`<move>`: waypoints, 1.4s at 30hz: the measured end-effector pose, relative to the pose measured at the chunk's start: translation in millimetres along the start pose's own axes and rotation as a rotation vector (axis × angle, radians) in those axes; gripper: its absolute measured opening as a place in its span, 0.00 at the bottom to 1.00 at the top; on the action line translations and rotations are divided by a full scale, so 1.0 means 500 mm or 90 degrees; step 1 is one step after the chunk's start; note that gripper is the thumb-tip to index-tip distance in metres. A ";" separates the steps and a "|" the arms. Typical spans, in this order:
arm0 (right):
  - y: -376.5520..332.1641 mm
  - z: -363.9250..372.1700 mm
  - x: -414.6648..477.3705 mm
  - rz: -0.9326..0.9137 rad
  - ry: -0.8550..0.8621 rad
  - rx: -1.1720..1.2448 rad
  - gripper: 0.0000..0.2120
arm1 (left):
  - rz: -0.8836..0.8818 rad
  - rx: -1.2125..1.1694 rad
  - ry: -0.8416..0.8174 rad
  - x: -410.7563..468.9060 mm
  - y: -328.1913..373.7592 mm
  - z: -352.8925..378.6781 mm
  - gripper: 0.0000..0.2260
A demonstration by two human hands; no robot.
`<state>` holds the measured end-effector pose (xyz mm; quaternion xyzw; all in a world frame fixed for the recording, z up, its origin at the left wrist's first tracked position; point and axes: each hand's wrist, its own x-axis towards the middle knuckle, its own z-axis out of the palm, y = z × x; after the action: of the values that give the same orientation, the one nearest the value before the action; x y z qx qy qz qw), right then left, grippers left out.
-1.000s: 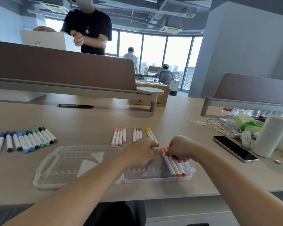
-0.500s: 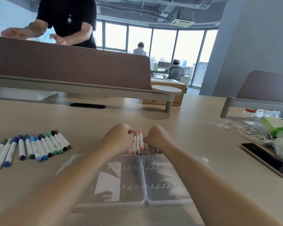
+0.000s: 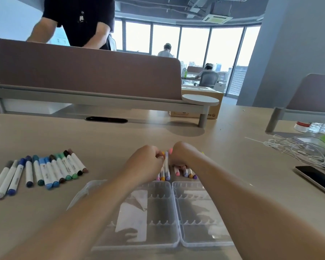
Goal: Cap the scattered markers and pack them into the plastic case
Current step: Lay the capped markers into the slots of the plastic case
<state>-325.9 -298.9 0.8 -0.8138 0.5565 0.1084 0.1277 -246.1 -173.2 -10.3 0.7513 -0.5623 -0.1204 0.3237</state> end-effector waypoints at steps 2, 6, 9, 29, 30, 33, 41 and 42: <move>0.020 -0.005 -0.022 -0.019 0.021 0.033 0.10 | -0.008 0.010 -0.002 -0.010 0.007 0.001 0.13; 0.074 -0.017 -0.096 -0.064 0.054 0.110 0.08 | 0.011 -0.004 -0.030 -0.031 0.038 0.014 0.12; 0.129 -0.031 -0.165 -0.061 -0.004 0.107 0.13 | 0.036 -0.004 -0.067 -0.047 0.073 0.040 0.10; 0.318 0.033 -0.283 0.001 -0.099 0.107 0.20 | 0.245 0.210 -0.244 -0.131 0.199 0.167 0.11; 0.318 0.034 -0.280 0.002 -0.099 0.111 0.20 | 0.235 0.211 -0.257 -0.130 0.201 0.165 0.12; 0.312 0.034 -0.272 -0.008 -0.100 0.083 0.20 | 0.238 0.210 -0.275 -0.130 0.200 0.165 0.16; 0.306 0.030 -0.289 -0.023 -0.060 0.038 0.14 | 0.226 0.138 -0.283 -0.131 0.207 0.168 0.15; 0.302 0.029 -0.294 -0.021 -0.056 0.042 0.13 | 0.221 0.127 -0.286 -0.134 0.205 0.166 0.15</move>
<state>-519.9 -217.9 20.8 -0.8128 0.5401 0.1235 0.1803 -392.8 -156.7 -22.0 0.6265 -0.7491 -0.1706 0.1314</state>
